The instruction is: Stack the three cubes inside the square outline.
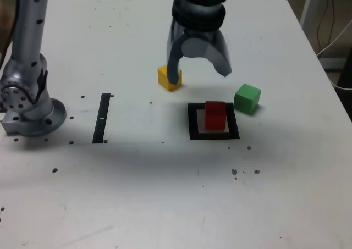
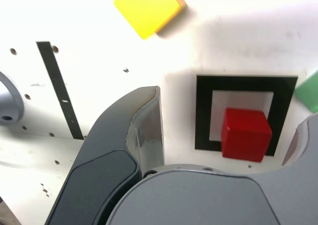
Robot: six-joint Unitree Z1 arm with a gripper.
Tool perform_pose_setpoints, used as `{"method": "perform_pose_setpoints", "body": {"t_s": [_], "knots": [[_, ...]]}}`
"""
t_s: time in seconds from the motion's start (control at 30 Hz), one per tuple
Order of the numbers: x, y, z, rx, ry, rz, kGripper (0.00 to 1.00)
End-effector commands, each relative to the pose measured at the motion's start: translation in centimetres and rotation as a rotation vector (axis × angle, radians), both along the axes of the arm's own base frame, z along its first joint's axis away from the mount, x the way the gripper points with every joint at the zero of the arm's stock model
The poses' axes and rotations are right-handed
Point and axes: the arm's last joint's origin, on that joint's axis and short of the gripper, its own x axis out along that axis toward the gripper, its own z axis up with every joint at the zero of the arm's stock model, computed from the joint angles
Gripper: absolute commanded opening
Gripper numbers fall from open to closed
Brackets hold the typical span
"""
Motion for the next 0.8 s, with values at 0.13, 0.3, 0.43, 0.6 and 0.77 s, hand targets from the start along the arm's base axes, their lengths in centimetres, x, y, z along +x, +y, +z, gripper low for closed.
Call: {"method": "perform_pose_setpoints", "body": {"t_s": [0.13, 0.3, 0.43, 0.6, 0.77], "knots": [[-1.5, 2.6, 0.3, 0.004, 0.014, 0.028, 0.97], [-2.1, 4.4, 0.3, 0.006, 0.019, 0.049, 0.97], [-2.5, 5.6, 0.2, 0.006, 0.023, 0.064, 0.97], [-2.8, 6.7, 0.0, 0.005, 0.024, 0.081, 0.97], [-2.8, 7.3, -0.3, 0.003, 0.014, 0.097, 0.97]]}}
